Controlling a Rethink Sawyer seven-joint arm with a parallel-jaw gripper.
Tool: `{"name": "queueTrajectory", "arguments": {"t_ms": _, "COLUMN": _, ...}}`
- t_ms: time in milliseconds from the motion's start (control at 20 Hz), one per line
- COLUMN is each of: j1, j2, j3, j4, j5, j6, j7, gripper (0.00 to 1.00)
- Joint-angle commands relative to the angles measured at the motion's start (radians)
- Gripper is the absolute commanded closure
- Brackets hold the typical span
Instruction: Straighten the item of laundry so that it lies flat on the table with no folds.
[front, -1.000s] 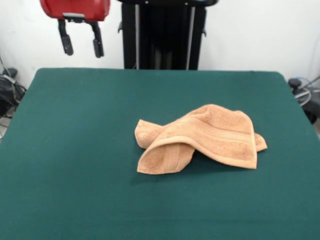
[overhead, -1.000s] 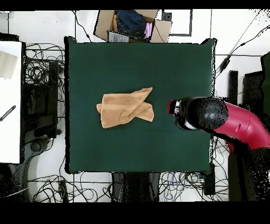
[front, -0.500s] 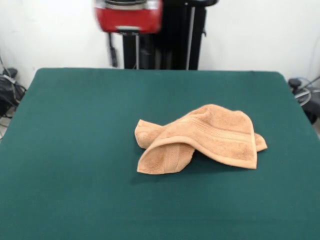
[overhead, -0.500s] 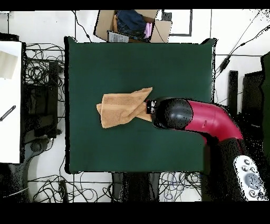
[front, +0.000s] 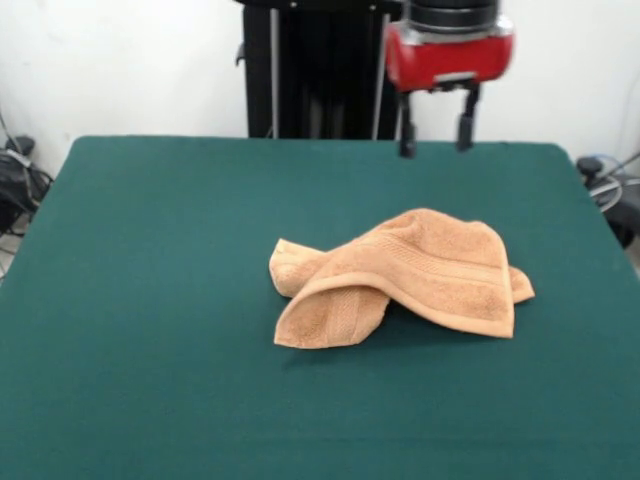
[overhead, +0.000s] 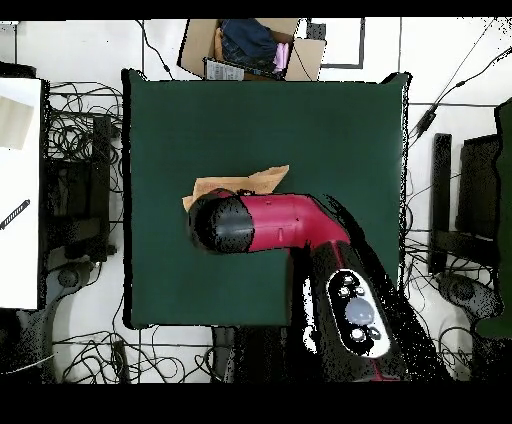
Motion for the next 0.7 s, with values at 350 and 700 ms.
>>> {"name": "queueTrajectory", "arguments": {"t_ms": 350, "j1": -0.103, "j2": -0.060, "j3": -0.042, "j4": 0.102, "j5": 0.033, "j6": -0.168, "j7": 0.160, "gripper": 0.00}}
{"name": "queueTrajectory", "arguments": {"t_ms": 700, "j1": -0.052, "j2": -0.125, "j3": -0.141, "j4": 0.050, "j5": 0.014, "j6": -0.346, "j7": 0.259, "gripper": 0.00}}
